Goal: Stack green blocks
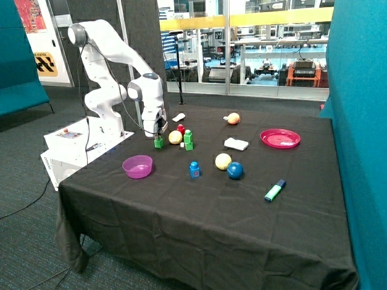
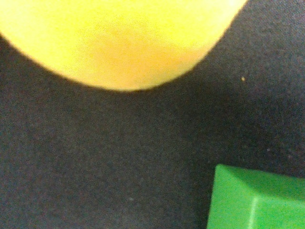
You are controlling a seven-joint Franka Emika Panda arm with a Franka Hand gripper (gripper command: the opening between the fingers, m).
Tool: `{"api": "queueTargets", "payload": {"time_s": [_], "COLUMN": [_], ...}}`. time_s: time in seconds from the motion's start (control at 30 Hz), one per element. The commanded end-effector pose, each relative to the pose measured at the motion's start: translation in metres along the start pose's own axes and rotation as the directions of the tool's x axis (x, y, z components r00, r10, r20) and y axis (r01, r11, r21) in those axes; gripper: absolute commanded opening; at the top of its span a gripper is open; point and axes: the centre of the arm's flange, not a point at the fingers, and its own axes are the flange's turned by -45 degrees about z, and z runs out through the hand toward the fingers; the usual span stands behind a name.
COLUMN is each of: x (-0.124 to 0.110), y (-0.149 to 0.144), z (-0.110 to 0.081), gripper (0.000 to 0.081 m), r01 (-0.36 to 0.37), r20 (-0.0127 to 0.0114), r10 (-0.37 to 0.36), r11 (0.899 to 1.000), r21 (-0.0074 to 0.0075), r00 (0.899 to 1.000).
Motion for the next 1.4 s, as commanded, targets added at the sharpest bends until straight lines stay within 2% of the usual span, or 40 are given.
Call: {"api": "queueTargets", "payload": {"time_s": [0.0,0.3,1.37], "x": [0.005,0.009,0.043], "y": [0.001,-0.003,-0.001], "z": [0.0,-0.005,-0.056], "gripper": [0.0,0.0,0.0], "r01": [-0.003,0.007,0.014], "r20": [-0.0009,-0.0009,-0.0009], "r10": [0.003,-0.007,-0.014], "r11": [1.0,1.0,1.0], "r21": [0.0004,0.0004,0.0004], "r00": [1.0,1.0,1.0]}}
